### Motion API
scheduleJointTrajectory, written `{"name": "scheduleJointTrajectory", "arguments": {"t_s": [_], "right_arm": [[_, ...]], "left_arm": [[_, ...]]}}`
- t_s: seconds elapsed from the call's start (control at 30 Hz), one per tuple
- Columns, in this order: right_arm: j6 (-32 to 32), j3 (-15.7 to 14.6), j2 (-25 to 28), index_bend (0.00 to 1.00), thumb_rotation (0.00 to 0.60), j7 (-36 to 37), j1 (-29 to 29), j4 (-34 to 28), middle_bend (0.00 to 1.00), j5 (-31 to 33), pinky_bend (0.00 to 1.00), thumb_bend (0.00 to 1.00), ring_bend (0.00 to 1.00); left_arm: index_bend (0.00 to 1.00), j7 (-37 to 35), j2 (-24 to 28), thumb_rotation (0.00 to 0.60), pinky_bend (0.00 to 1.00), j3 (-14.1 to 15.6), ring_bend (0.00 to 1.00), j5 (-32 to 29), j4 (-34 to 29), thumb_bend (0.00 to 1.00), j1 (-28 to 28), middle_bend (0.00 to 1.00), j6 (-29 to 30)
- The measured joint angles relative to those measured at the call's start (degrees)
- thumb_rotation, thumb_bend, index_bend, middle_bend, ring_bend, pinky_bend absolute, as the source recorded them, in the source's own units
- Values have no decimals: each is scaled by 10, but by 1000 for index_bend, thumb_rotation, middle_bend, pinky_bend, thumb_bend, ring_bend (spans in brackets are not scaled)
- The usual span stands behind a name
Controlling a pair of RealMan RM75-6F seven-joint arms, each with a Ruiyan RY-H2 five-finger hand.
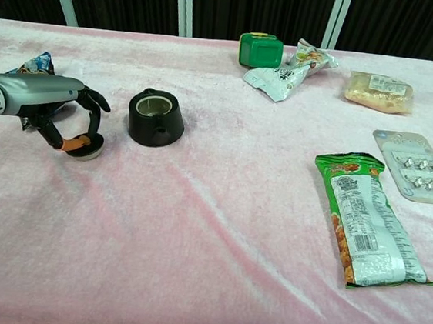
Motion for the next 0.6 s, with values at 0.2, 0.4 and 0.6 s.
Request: {"name": "scheduleJointTrajectory", "arguments": {"t_s": [0.2,0.4,0.6], "right_arm": [[-2,-2,2,54,600,3,1,1,28,-3,158,206,140],[-2,-1,2,54,600,5,0,0,28,-1,158,207,140],[0,-1,3,54,600,8,-1,-2,29,0,158,206,140]], "left_arm": [[546,12,-3,600,0,2,0,-9,-2,427,1,123,3],[545,22,-7,600,0,-1,0,-22,0,427,-1,122,4],[549,17,2,600,0,-6,0,-9,-6,428,-1,123,15]]}}
